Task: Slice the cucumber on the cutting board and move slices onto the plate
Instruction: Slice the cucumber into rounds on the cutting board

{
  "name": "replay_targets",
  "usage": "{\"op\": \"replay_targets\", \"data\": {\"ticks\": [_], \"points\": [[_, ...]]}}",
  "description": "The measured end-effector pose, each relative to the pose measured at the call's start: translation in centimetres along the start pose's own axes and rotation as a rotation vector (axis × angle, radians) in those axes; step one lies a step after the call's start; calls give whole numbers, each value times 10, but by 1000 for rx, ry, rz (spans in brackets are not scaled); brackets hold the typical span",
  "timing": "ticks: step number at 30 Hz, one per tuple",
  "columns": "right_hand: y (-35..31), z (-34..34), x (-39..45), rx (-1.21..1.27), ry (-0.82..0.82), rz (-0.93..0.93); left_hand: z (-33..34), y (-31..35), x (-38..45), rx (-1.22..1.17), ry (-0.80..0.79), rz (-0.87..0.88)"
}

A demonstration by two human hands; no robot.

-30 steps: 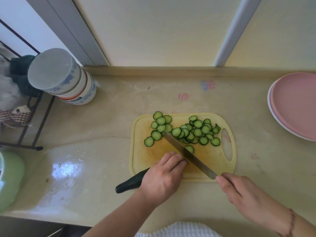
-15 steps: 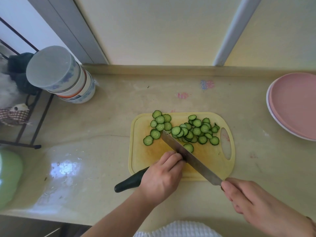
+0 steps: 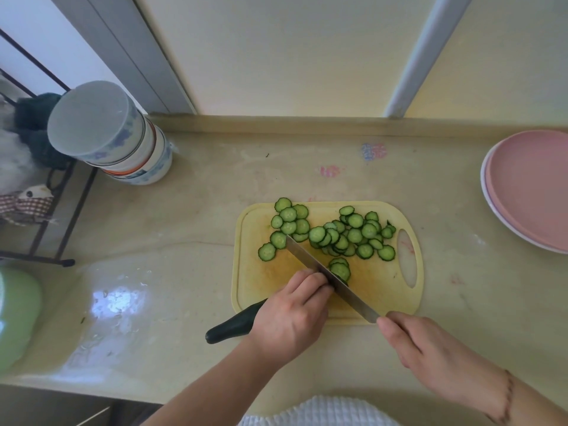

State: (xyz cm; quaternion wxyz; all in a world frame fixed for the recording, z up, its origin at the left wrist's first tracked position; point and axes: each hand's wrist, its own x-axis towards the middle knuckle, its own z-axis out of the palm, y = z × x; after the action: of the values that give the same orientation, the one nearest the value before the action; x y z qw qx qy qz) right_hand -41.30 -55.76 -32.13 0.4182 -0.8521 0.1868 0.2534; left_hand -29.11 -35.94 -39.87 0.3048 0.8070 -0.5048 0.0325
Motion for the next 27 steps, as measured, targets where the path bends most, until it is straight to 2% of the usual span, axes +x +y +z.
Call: {"op": "replay_targets", "data": {"ticks": [7,16,27], "points": [[5,-10,-3,19,61,12,2,2,-4,32,21,13],[-12,-20,-22,163,-30,48,3,-3,-3,0,35,-17],[-17,-20,-18,100,-52,23,2,-3,-3,-9,39,-11]]}}
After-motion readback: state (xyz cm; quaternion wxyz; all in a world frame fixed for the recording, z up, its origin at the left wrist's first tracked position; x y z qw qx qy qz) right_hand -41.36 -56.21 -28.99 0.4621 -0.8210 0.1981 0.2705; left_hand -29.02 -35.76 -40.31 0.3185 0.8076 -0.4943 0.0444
